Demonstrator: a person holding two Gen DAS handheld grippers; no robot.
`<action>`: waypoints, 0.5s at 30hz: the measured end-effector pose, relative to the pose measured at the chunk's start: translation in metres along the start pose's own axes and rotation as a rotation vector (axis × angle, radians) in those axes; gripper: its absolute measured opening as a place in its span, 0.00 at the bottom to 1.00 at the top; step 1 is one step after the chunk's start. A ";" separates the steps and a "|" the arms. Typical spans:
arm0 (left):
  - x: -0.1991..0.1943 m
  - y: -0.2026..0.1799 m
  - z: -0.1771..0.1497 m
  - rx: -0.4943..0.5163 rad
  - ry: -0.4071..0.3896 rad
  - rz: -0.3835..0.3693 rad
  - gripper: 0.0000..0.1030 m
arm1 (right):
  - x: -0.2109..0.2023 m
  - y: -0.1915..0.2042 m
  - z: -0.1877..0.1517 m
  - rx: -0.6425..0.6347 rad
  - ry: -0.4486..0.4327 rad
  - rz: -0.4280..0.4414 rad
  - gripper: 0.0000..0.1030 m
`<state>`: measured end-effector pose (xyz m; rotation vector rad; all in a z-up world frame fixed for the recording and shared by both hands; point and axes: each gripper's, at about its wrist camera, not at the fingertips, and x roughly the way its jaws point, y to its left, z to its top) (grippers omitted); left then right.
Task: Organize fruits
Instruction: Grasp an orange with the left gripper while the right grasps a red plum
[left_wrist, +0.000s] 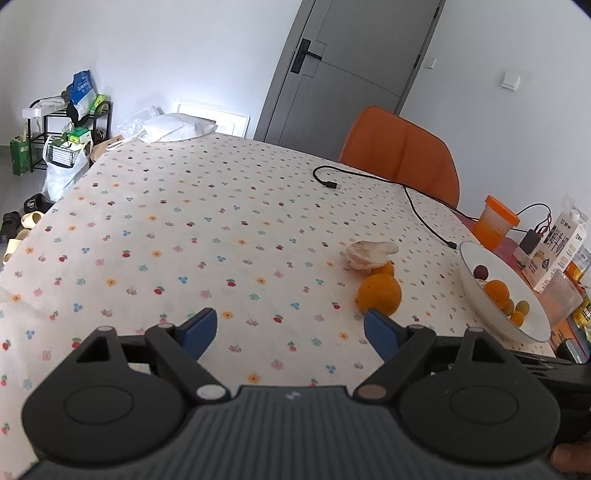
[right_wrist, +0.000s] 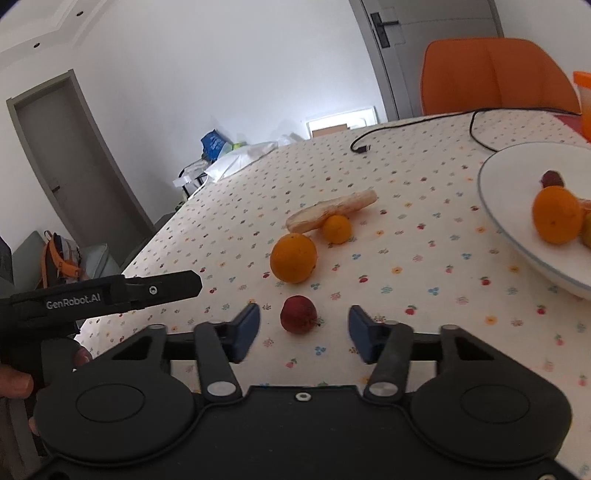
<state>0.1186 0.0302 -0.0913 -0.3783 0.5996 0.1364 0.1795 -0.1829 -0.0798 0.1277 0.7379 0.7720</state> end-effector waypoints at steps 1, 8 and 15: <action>0.001 0.001 0.000 -0.002 0.002 0.003 0.82 | 0.002 0.000 0.000 0.000 -0.001 0.003 0.48; 0.010 -0.001 0.005 0.010 0.015 -0.003 0.81 | 0.012 -0.001 0.004 -0.016 0.016 0.030 0.21; 0.020 -0.021 0.009 0.049 0.021 -0.033 0.80 | 0.002 -0.014 0.009 0.015 -0.006 0.020 0.21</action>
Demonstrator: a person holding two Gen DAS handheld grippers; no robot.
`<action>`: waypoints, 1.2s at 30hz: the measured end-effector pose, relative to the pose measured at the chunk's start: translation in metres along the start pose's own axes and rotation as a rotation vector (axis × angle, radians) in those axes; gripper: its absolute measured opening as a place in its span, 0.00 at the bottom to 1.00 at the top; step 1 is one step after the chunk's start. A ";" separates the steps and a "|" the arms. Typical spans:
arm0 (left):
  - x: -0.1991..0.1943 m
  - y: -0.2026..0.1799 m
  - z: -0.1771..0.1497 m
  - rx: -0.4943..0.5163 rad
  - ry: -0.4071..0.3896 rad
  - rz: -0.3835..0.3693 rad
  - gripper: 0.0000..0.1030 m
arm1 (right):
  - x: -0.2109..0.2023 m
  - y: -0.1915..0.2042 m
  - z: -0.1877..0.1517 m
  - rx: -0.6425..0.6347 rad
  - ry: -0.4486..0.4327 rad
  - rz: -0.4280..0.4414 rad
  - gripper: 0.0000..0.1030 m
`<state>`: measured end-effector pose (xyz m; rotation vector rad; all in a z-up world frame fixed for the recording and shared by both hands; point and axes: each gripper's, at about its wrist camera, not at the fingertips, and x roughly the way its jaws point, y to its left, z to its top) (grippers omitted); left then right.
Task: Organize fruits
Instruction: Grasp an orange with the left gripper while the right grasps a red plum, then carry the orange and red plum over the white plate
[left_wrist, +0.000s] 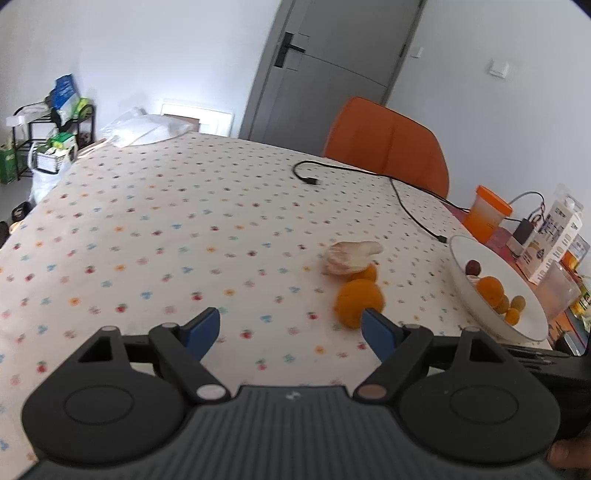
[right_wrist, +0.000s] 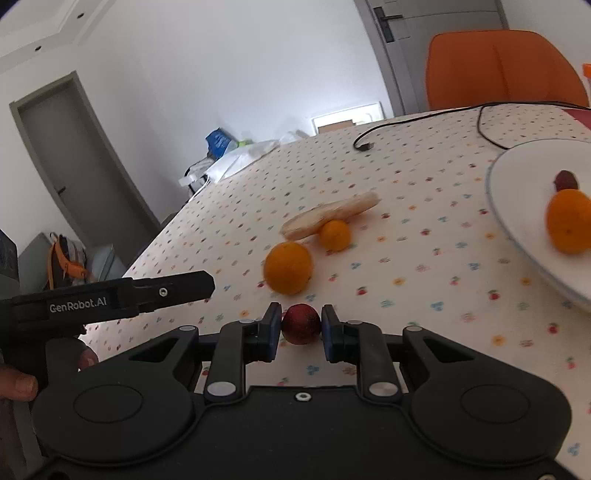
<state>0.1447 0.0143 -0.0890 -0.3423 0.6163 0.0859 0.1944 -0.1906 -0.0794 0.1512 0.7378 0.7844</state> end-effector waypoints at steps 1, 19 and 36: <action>0.002 -0.004 0.001 0.007 0.002 -0.004 0.80 | -0.003 -0.003 0.001 0.004 -0.006 -0.006 0.21; 0.054 -0.045 0.009 0.038 0.069 -0.047 0.38 | -0.056 -0.053 0.011 0.083 -0.107 -0.094 0.21; 0.044 -0.101 0.019 0.112 0.033 -0.142 0.34 | -0.103 -0.091 0.018 0.117 -0.228 -0.169 0.21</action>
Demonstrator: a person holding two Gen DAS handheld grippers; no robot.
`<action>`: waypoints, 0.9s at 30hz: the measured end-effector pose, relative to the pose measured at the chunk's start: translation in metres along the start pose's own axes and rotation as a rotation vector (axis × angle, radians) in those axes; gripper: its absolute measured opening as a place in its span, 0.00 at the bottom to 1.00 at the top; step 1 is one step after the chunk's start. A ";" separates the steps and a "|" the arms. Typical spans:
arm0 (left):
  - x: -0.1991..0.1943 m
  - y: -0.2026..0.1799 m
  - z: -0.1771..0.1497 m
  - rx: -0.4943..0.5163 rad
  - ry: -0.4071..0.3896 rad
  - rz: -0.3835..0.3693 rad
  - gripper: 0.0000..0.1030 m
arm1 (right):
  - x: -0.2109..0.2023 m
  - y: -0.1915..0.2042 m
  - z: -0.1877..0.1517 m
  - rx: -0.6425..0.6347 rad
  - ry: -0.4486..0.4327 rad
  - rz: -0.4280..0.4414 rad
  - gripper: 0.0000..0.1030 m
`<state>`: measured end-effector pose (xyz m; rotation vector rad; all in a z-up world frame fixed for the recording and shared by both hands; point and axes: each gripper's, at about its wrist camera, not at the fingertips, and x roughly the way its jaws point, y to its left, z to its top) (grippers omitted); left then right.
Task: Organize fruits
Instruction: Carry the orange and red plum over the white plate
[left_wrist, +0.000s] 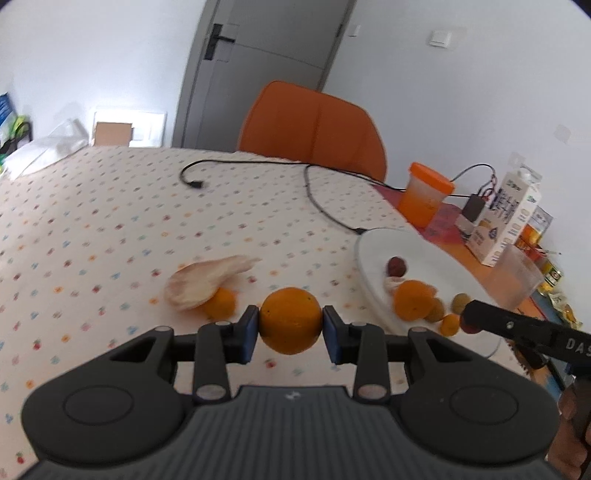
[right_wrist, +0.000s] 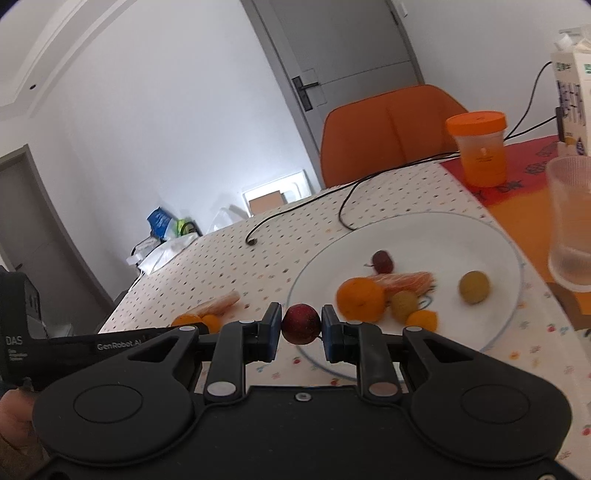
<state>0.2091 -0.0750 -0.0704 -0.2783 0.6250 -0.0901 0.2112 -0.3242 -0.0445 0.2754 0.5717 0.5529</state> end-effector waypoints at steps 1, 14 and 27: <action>0.001 -0.005 0.002 0.011 -0.002 -0.005 0.34 | -0.001 -0.002 0.000 0.003 -0.004 -0.005 0.21; 0.021 -0.049 0.017 0.081 -0.001 -0.057 0.34 | -0.020 -0.044 0.001 0.066 -0.058 -0.087 0.21; 0.047 -0.074 0.021 0.126 0.025 -0.068 0.34 | -0.020 -0.071 -0.004 0.109 -0.071 -0.123 0.21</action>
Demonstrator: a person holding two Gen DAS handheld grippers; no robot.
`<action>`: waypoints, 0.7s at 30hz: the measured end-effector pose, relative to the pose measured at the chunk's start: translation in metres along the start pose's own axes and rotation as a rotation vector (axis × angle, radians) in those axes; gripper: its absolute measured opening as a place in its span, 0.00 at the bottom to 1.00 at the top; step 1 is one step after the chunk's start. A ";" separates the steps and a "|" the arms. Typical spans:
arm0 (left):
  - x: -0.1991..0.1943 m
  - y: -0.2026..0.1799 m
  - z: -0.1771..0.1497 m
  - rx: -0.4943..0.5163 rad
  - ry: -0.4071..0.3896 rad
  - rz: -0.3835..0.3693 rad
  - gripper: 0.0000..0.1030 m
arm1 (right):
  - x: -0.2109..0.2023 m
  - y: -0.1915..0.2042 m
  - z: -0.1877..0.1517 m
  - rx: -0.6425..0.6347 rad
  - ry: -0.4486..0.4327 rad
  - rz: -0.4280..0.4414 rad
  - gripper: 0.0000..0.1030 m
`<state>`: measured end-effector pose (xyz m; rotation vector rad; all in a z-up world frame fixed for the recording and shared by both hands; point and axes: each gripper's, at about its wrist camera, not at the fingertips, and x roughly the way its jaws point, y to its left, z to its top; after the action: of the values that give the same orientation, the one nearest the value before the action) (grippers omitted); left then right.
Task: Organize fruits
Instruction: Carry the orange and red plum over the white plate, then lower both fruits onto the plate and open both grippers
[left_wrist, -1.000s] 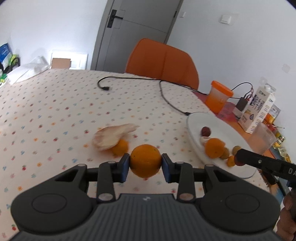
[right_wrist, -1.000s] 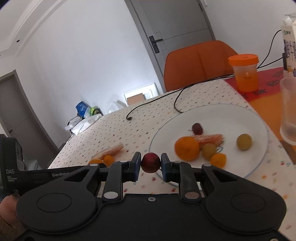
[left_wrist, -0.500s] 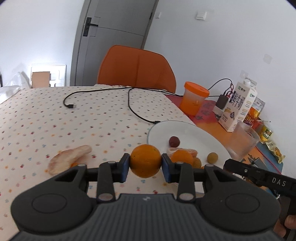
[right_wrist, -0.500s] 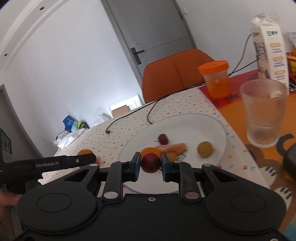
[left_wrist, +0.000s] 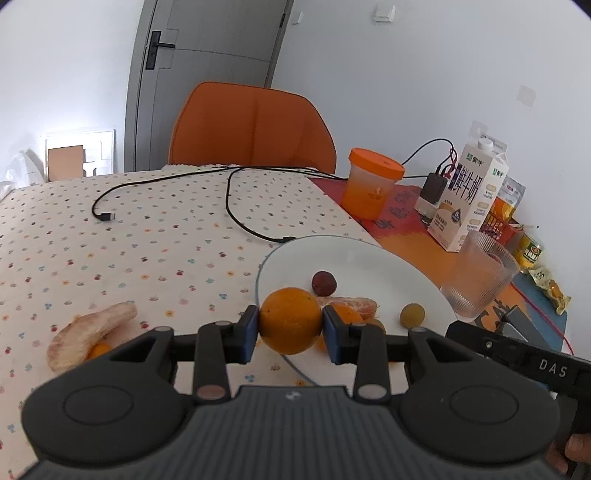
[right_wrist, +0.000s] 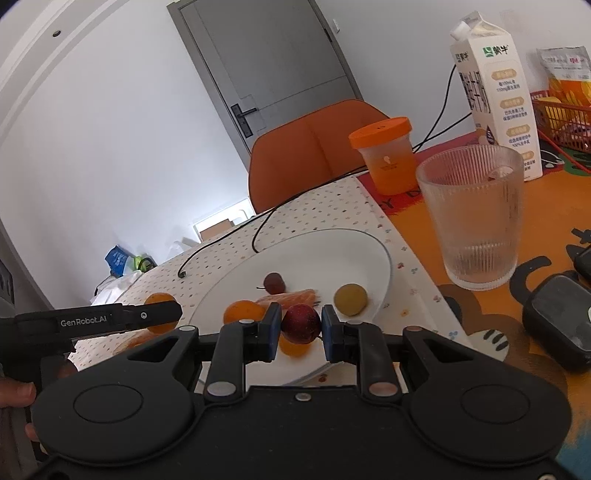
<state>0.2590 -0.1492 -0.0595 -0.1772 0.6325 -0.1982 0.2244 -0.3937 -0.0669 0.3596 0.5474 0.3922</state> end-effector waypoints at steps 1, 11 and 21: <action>0.002 0.000 0.000 0.000 0.003 0.002 0.34 | 0.001 -0.001 0.000 0.000 0.000 -0.003 0.21; 0.008 0.001 0.002 -0.007 0.006 0.012 0.42 | 0.001 -0.008 0.000 0.014 -0.005 -0.019 0.27; -0.015 0.017 -0.001 -0.044 -0.026 0.060 0.58 | -0.002 0.001 -0.004 0.007 0.008 -0.002 0.28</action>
<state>0.2487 -0.1294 -0.0552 -0.2030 0.6162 -0.1242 0.2203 -0.3928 -0.0686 0.3642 0.5567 0.3895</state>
